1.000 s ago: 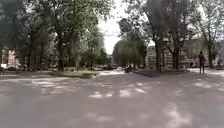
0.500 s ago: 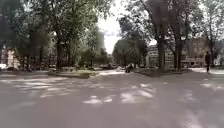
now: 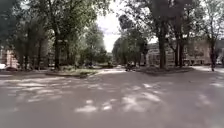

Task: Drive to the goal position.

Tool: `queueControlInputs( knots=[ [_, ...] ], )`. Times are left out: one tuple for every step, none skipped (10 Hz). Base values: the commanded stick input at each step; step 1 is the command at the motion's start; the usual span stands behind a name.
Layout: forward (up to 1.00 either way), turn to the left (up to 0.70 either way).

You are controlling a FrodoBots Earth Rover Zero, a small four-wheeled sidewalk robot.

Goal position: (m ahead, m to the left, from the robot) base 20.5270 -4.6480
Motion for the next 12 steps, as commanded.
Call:
queueControlInputs(
  knots=[
    [0.85,0.00],
    [0.85,0.00],
    [0.85,0.00],
    [0.85,0.00],
    [0.85,0.00],
    [0.85,0.00],
    [0.85,0.00],
    [0.85,0.00],
    [0.85,0.00],
    [0.85,0.00],
    [0.85,0.00],
    [0.85,0.00]
  ],
)
